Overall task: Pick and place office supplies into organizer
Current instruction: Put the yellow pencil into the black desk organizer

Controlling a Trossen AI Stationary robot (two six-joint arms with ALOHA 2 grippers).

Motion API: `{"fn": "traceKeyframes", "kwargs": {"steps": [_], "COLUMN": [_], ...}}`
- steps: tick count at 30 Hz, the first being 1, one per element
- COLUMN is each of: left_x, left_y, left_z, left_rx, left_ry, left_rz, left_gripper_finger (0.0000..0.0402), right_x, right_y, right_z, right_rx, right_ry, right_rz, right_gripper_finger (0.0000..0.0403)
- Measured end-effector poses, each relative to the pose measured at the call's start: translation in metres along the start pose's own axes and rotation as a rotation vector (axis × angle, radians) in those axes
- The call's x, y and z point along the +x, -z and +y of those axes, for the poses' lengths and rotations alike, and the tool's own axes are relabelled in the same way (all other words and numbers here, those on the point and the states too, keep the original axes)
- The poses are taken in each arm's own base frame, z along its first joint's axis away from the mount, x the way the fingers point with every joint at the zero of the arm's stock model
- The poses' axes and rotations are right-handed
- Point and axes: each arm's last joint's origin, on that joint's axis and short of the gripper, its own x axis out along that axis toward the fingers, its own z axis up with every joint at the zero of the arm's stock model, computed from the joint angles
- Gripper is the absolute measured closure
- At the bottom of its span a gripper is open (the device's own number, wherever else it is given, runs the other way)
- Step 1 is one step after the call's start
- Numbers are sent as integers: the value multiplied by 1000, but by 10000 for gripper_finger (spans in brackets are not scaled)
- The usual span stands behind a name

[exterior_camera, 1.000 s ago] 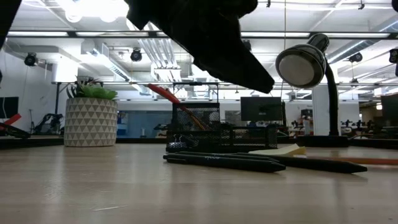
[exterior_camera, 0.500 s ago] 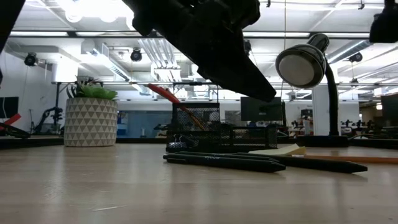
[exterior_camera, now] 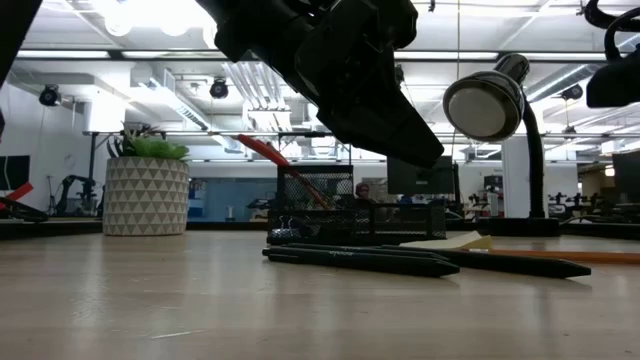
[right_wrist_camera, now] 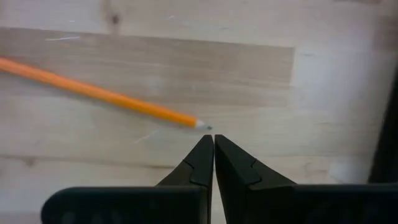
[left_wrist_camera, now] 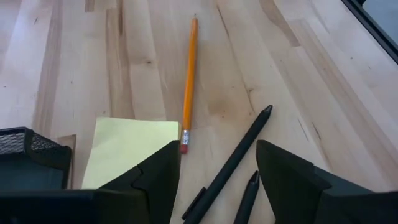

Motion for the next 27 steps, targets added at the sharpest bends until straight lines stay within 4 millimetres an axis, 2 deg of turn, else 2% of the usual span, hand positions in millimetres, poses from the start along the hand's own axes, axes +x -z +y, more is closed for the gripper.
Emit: {"fn": "traceKeyframes", "kwargs": {"steps": [2, 6, 10, 27], "left_x": [0, 0, 0, 0], "left_y": [0, 0, 0, 3], "left_z": [0, 1, 1, 8], "left_rx": [-1, -2, -3, -29], "left_ry": [0, 1, 0, -12], "left_rz": [0, -1, 0, 9], "left_gripper_finger": [207, 207, 207, 207], "right_x": [2, 17, 29, 20], "right_y": [-2, -4, -3, -5], "right_z": [-2, -5, -4, -7], "right_rx": [1, 5, 6, -1], "right_ry": [-53, -141, -151, -72], "right_rz": [45, 120, 121, 59], "right_gripper_finger": [394, 394, 394, 394]}}
